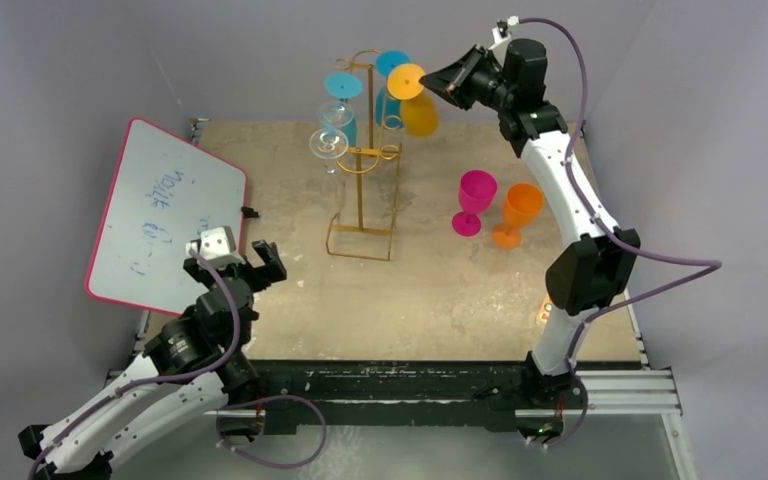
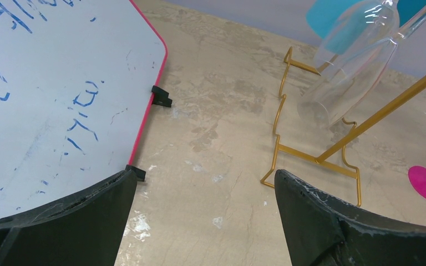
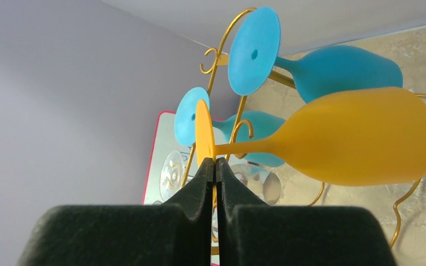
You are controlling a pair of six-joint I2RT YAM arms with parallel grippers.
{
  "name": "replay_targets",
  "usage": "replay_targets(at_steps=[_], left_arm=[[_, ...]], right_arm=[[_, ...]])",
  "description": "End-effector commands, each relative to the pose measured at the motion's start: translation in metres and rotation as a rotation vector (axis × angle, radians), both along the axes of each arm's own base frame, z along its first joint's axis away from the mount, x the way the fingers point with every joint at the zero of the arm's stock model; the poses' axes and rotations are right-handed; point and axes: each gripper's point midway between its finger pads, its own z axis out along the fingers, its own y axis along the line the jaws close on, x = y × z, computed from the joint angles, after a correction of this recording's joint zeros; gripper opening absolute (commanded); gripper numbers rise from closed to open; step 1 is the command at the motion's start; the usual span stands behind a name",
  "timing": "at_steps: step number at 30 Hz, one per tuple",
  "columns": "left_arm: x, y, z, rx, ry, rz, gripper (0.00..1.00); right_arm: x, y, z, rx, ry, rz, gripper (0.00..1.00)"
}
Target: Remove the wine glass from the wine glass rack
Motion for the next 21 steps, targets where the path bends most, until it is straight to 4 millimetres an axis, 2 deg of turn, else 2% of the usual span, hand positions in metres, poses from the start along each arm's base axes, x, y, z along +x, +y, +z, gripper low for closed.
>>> replay_targets(at_steps=[1,6,10,13,17,21], left_arm=[[0.001,-0.001,0.009,-0.027,-0.022,-0.002,0.96],[0.002,-0.001,0.010,-0.022,-0.013,0.008,0.97],[0.003,-0.001,0.007,-0.064,0.006,0.045,0.97],[0.004,-0.005,0.006,-0.060,0.032,0.040,0.97],[0.001,-0.007,0.018,-0.101,0.052,0.037,0.97],[-0.004,-0.036,0.036,-0.226,0.074,-0.106,0.98]], right_arm=[[-0.016,-0.005,0.035,0.027,-0.093,0.007,0.00],[-0.026,-0.015,0.040,-0.001,-0.132,-0.029,0.00],[-0.047,-0.022,0.055,-0.016,-0.202,-0.041,0.00],[-0.065,-0.034,0.059,-0.044,-0.234,-0.082,0.00],[-0.089,-0.051,0.060,-0.069,-0.262,-0.149,0.00],[-0.130,-0.058,0.063,-0.084,-0.293,-0.127,0.00]])
